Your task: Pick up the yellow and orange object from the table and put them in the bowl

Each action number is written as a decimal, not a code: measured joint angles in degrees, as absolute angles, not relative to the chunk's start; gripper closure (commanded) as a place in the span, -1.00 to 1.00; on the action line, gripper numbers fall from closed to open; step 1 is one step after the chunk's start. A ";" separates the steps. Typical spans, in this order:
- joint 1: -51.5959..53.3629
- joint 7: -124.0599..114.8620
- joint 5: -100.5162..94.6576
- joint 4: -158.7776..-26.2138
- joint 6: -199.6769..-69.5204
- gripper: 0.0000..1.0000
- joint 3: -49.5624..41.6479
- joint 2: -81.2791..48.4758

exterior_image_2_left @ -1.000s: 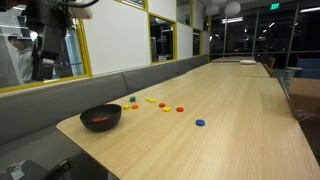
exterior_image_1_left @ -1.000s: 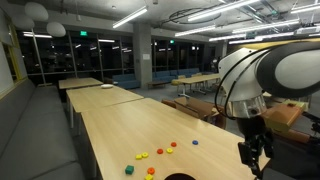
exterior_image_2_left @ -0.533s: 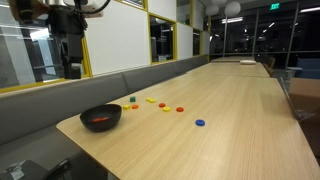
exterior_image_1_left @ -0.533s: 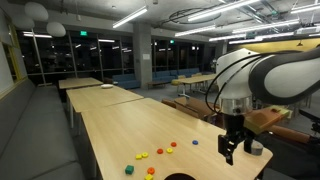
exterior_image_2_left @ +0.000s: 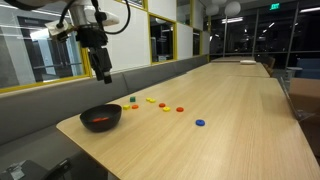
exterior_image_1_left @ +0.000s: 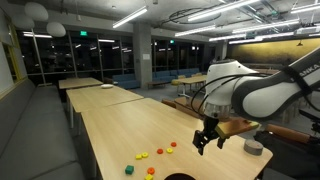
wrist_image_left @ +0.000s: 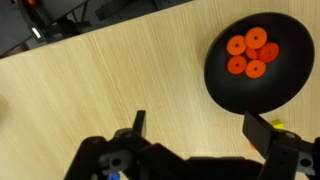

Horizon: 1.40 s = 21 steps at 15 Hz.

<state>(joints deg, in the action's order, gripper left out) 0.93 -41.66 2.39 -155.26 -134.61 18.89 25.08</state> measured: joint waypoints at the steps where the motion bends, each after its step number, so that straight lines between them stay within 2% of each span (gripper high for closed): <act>1: 0.28 -42.96 1.28 -154.67 -136.86 -1.00 18.89 22.76; 9: -1.25 -54.51 -10.35 -144.25 -144.77 -1.00 17.49 2.86; 21: 8.82 -55.40 -9.23 -123.39 -145.29 -1.00 8.06 -20.36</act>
